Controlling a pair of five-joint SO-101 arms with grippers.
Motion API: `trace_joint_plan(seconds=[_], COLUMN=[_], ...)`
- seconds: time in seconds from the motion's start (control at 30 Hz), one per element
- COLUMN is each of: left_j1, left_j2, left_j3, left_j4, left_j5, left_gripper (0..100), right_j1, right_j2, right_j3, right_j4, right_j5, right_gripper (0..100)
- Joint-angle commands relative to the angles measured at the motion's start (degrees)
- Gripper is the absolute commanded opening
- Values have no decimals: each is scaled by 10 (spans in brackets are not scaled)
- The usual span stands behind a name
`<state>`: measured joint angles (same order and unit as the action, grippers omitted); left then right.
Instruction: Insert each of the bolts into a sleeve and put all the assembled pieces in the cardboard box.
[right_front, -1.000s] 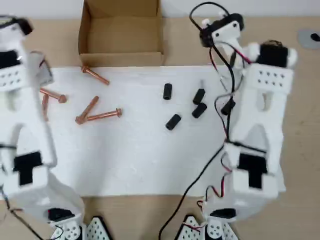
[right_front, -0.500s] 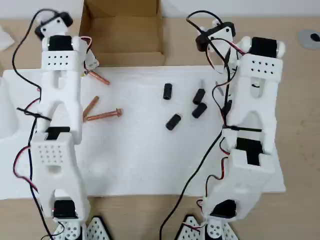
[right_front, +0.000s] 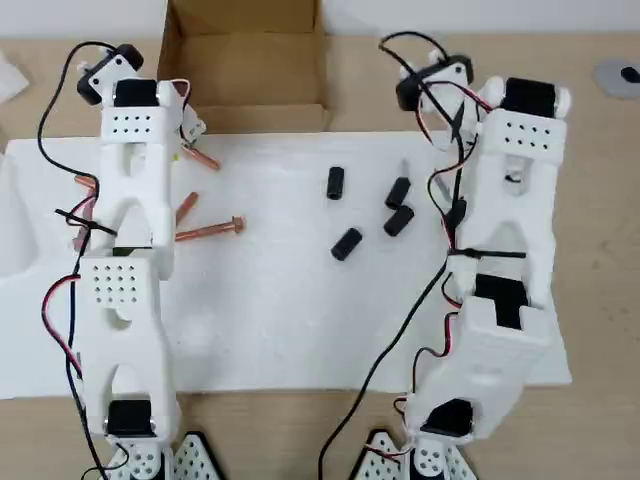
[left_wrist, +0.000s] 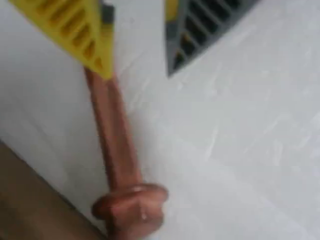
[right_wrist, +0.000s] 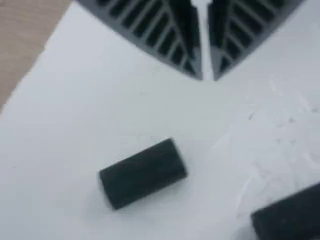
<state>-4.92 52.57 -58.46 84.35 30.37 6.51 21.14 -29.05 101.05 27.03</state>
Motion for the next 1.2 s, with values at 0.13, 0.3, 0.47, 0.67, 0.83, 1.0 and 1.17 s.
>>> trace_joint_plan(seconds=[0.13,0.3,0.47,0.67,0.83,1.0,1.17], left_j1=[0,0,-10,-11,-11,-20,-29], left_j2=[5,7,30,42,69,97,96], left_j3=[-34,-28,-16,-29,-34,-35,-35], left_j4=[-5,-25,-78,-77,-81,-78,-76], left_j5=[-12,-27,-27,-25,-5,60,62], left_gripper=[86,86,112,113,114,111,19], right_j1=[10,9,7,6,6,0,-10], right_j2=[-7,-4,-3,-3,-3,-3,-3], right_j3=[11,11,11,11,11,12,20], right_j4=[13,13,13,13,13,13,13], right_j5=[2,2,2,4,4,5,5], right_gripper=[13,13,13,13,13,13,13])
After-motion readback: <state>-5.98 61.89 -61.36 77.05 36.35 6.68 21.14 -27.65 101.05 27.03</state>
